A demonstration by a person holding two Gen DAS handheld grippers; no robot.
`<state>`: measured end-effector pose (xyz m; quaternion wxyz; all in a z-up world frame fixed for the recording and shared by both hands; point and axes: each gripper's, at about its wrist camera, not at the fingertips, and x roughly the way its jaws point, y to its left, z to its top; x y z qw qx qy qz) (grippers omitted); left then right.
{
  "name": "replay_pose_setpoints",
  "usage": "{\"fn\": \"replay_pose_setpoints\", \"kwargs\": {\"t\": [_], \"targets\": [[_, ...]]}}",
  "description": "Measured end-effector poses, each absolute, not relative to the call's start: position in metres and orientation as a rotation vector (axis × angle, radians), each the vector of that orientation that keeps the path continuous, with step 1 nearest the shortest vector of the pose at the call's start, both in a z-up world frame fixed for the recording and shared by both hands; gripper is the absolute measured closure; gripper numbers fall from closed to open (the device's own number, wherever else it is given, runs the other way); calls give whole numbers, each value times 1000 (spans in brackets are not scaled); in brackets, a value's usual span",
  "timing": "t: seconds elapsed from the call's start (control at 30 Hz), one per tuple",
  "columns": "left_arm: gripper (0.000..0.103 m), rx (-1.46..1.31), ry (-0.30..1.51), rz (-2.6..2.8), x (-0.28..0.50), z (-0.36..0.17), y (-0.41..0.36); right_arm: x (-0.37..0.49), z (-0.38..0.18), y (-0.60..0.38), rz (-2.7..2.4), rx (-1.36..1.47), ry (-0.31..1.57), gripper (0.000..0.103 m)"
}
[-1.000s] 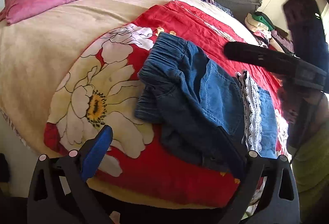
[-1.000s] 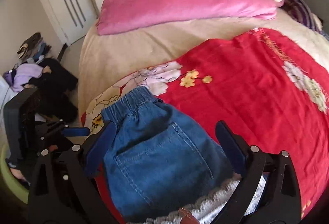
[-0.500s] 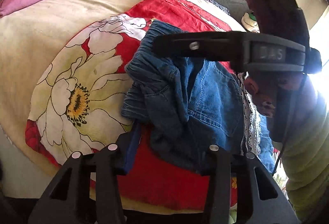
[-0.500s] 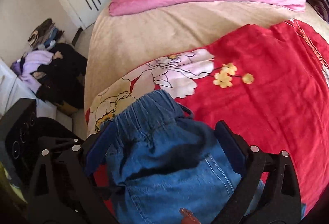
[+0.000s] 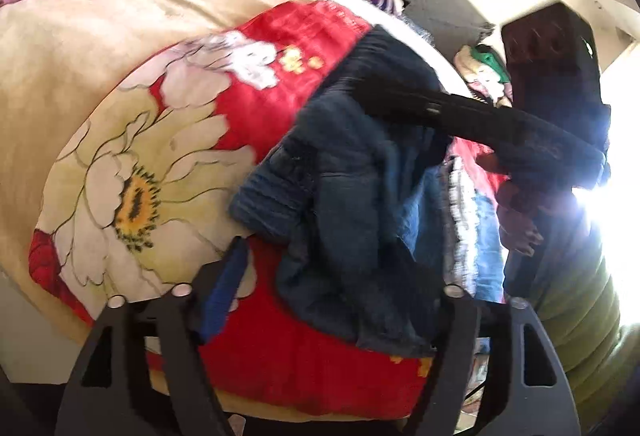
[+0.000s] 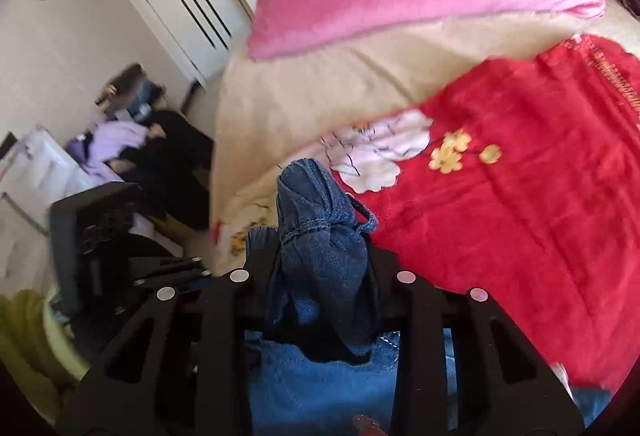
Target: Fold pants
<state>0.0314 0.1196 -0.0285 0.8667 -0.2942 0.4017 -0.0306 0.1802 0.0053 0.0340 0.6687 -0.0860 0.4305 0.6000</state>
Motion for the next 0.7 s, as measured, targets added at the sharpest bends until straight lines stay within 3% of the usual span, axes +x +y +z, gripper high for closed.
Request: {"fn": "replay_pose_setpoints", "kwargs": {"t": [0.4, 0.43, 0.53, 0.7], "targets": [[30, -565, 761, -373, 46, -6, 36, 178, 69, -113, 1340, -22, 844, 76], [30, -548, 746, -390, 45, -2, 31, 178, 69, -124, 1332, -2, 834, 73], [30, -479, 706, -472, 43, 7, 5, 179, 68, -163, 1285, 98, 814, 46], [30, -374, 757, -601, 43, 1, -32, 177, 50, -240, 1085, 219, 808, 42]]}}
